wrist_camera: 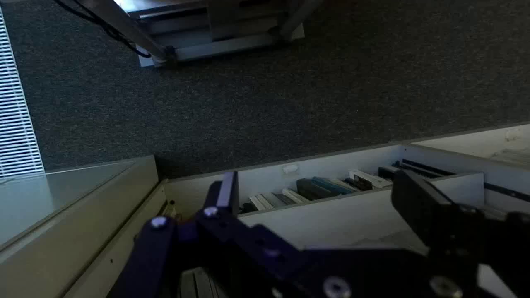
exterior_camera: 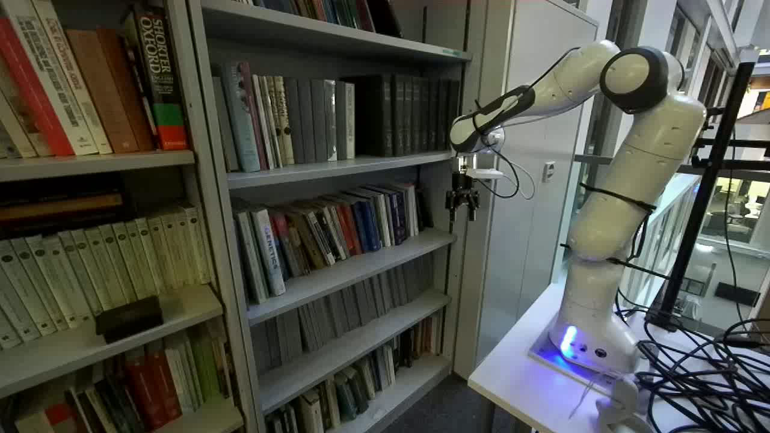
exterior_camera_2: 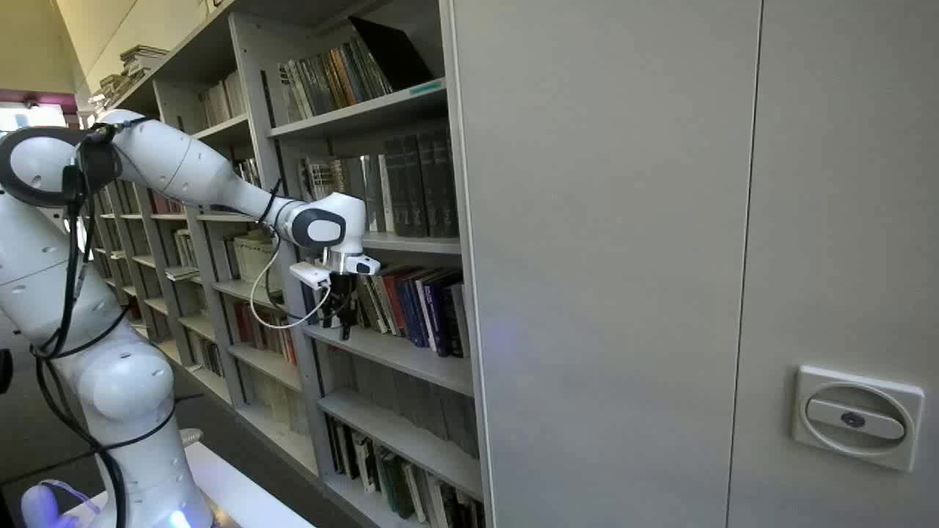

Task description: Pick up two small books from the compartment of the book shelf and move them to the right.

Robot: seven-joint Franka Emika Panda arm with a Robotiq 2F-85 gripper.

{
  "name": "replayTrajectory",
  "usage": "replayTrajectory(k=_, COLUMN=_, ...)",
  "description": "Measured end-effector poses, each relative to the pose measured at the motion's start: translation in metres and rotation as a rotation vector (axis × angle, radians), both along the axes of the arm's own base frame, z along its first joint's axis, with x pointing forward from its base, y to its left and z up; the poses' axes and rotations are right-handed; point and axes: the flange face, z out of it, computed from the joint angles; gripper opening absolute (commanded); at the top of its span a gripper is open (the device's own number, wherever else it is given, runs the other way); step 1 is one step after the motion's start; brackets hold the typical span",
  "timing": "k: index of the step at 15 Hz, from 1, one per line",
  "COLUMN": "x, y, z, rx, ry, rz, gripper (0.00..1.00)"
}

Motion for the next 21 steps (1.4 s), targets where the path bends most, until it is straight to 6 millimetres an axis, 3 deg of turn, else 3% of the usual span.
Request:
replayTrajectory(k=12, x=0.003, y=0.004, z=0.005, rx=-0.009, ry=-0.039, rz=0.008, gripper=1.0)
replayTrajectory(k=15, x=0.005, y=0.025, z=0.031, rx=-0.041, ry=-0.165, rz=0.051, gripper=1.0)
replayTrajectory(k=18, x=-0.006, y=0.049, z=0.065, rx=-0.066, ry=-0.303, rz=0.096, gripper=1.0)
replayTrajectory(k=21, x=-0.019, y=0.059, z=0.09, rx=-0.092, ry=-0.442, rz=0.112, gripper=1.0)
